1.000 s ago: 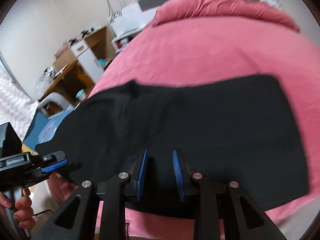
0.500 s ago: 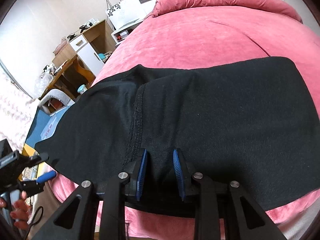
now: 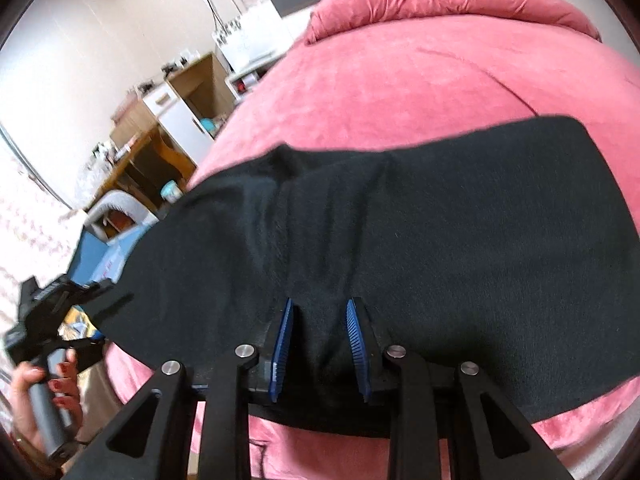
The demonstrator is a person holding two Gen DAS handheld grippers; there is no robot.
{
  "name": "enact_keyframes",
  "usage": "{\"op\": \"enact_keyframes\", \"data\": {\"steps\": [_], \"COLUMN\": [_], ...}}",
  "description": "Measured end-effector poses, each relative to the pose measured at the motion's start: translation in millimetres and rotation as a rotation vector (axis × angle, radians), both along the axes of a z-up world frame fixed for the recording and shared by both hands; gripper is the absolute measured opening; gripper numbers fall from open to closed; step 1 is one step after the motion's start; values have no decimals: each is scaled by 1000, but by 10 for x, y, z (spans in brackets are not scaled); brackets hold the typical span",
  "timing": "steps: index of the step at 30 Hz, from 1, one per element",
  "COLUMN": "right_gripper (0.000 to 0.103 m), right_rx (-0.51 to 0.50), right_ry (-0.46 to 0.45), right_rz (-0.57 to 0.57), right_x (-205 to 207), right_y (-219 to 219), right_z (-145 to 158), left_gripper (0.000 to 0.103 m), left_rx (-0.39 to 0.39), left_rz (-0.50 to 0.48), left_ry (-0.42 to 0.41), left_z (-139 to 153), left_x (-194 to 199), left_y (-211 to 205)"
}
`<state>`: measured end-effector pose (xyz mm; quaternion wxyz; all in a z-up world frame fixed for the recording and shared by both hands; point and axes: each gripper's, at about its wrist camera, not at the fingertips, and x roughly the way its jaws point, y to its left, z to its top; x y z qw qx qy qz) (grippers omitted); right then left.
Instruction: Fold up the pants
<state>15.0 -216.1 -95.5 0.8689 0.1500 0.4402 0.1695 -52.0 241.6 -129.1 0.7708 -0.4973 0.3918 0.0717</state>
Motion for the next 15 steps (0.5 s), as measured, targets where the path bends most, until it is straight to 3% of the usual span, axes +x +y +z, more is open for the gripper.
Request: {"op": "enact_keyframes", "data": {"steps": [3, 4, 7, 10, 13, 15], "right_gripper": [26, 26, 26, 26, 25, 25], "right_rx": [-37, -41, -8, 36, 79, 53], "right_ry": [-55, -59, -4, 71, 82, 71], "right_rz": [19, 23, 15, -3, -25, -11], "right_x": [32, 60, 179, 287, 319, 309], "right_y": [79, 106, 152, 118, 60, 80], "right_z": [92, 96, 2, -219, -290, -277], "left_gripper": [53, 42, 21, 16, 14, 13], "left_rx": [-1, -7, -31, -55, -29, -11], "left_rz": [15, 28, 49, 31, -5, -30], "left_ry": [-30, -30, -10, -34, -89, -138], "left_z": [21, 2, -71, -63, 74, 211], "left_x": [-42, -48, -61, -65, -24, 12], "left_y": [141, 173, 258, 297, 236, 174]}}
